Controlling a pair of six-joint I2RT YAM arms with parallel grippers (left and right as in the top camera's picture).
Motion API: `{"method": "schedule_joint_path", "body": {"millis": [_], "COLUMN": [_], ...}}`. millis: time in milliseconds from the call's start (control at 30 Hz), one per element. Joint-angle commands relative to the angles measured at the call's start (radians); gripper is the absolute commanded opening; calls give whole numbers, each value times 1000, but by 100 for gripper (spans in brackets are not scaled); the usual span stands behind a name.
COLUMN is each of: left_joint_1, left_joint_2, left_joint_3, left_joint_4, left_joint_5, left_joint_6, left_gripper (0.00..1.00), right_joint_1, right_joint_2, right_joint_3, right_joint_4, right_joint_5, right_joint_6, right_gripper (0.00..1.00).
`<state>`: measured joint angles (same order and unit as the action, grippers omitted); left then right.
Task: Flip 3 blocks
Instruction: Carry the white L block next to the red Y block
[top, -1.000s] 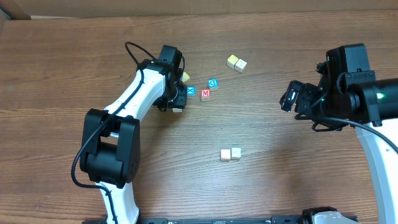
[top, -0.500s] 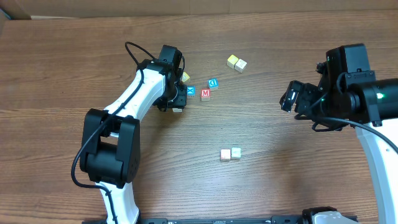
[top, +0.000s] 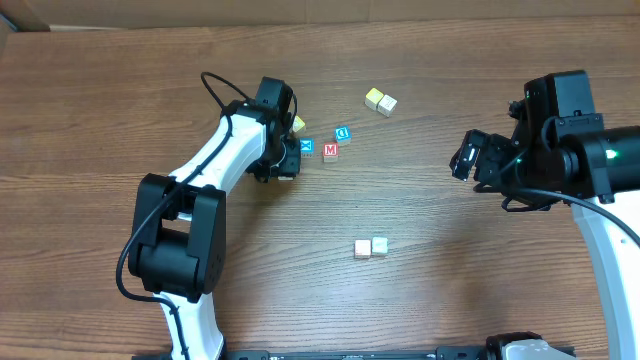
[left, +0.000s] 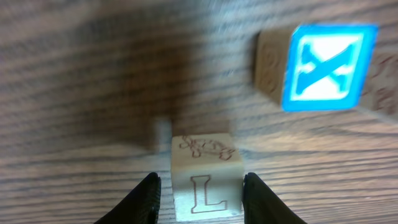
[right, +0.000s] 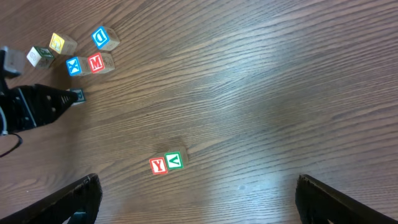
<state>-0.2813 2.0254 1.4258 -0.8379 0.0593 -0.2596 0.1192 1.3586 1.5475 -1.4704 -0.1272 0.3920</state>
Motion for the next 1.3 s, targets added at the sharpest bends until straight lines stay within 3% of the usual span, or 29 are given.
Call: {"method": "schedule_joint_path", "body": {"millis": [0,67,233,267,633,1067,1267], "left_joint_1": [0,0,0,0,0,-1,-8], "left_joint_2": [15,15,15,15,-12,-201,-284], "left_joint_3": [-15,-15,-15,-15,18,19,19], "left_joint_4": [8,14,19,20,-4,-43,-129], "left_joint_5": [11,12,11,12,11,20,45], "left_joint_6": [-14,-16,-18,-21,-26,-25,-25], "left_gripper": [36,31,5,4,4,4,12], "right_joint_1": [-1,-1,-1,-1,-1,-1,-1], "right_joint_2": [1,1,1,1,1,1,1], "right_joint_3": [-6,-6,-6,-6,-6,-6,-6], "right_joint_4": [1,1,-2,-2,-2,6,6], "right_joint_5": [-6,-6,-6,-6,-10,-10,-9], "right_joint_6": [-3,-3,-3,-3,-3,-3,-3], "right_gripper": [100,100,100,100,100,100,100]}}
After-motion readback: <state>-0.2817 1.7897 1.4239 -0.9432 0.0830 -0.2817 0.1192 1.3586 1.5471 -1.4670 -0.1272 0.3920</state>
